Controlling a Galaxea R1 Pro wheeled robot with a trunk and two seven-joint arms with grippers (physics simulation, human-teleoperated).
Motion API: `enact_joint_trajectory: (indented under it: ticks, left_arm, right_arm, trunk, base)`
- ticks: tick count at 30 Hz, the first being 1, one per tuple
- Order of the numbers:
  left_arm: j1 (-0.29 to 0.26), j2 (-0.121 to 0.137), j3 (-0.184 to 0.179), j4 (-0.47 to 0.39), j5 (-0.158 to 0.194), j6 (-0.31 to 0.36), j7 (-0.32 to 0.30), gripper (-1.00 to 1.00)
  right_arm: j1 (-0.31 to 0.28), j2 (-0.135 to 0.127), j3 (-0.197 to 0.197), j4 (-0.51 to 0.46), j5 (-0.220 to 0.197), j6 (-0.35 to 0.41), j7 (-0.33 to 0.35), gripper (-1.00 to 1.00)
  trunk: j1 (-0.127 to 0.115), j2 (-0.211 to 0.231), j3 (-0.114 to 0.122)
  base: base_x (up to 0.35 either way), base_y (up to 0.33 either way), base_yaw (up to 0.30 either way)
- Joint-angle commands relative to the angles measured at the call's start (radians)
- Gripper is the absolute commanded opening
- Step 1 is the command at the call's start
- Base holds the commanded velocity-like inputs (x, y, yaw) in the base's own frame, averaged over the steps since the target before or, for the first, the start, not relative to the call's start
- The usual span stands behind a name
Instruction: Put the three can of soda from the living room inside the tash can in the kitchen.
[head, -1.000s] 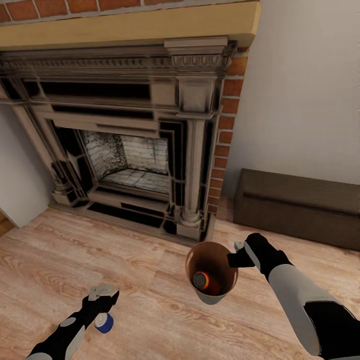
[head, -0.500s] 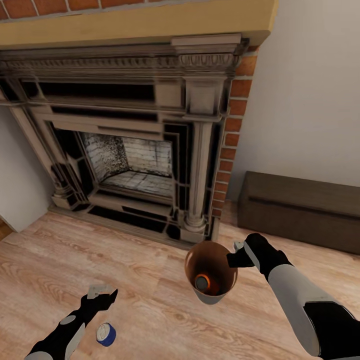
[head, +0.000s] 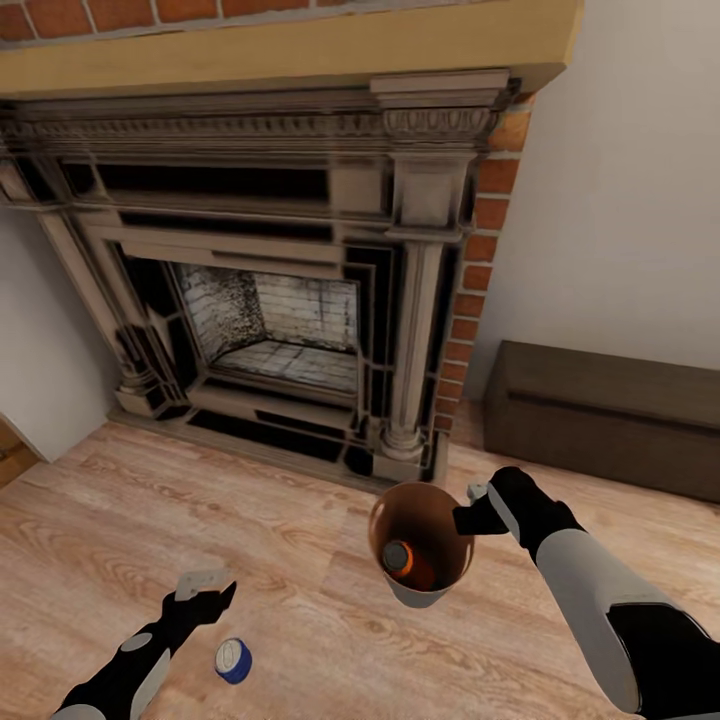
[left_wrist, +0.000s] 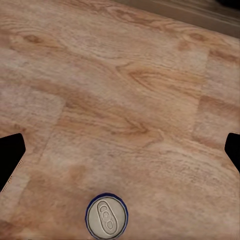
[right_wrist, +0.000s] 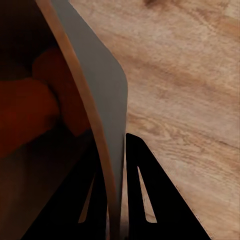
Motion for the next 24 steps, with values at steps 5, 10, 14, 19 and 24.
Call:
enact_joint_trajectory:
  ticks: [5, 10, 14, 19, 24]
  left_arm:
    - [0.0, -0.003, -0.003, 0.0, -0.001, -0.006, 0.0, 1.0]
    - [0.0, -0.006, -0.004, 0.001, -0.002, -0.008, 0.0, 1.0]
    - [0.0, -0.006, -0.004, 0.002, -0.002, -0.008, 0.0, 1.0]
    - [0.0, -0.006, -0.003, 0.003, 0.0, -0.008, -0.001, 1.0]
    - [0.0, -0.006, -0.001, 0.003, -0.001, -0.008, -0.001, 1.0]
  right_arm:
    - [0.001, -0.002, -0.005, 0.0, -0.014, 0.0, 0.009, -1.0]
    - [0.002, -0.003, -0.033, -0.003, -0.013, 0.0, 0.007, -1.0]
    - [0.003, -0.002, -0.077, -0.005, -0.011, 0.003, 0.003, -1.0]
    - [0.003, -0.003, -0.089, -0.006, -0.01, 0.004, 0.002, -1.0]
    - [0.003, -0.003, -0.091, -0.006, -0.01, 0.005, 0.002, -1.0]
  trunk:
    - [0.0, 0.0, 0.0]
    - [0.0, 0.0, 0.0]
    - [0.0, 0.0, 0.0]
    - [0.0, 0.0, 0.003]
    - [0.0, 0.0, 0.006]
  base:
    - [-0.028, 0.049, 0.0]
    - [-0.006, 0.011, 0.0]
    - [-0.001, 0.002, -0.003]
    - [0.0, 0.006, -0.134]
    - [-0.003, 0.12, -0.218]
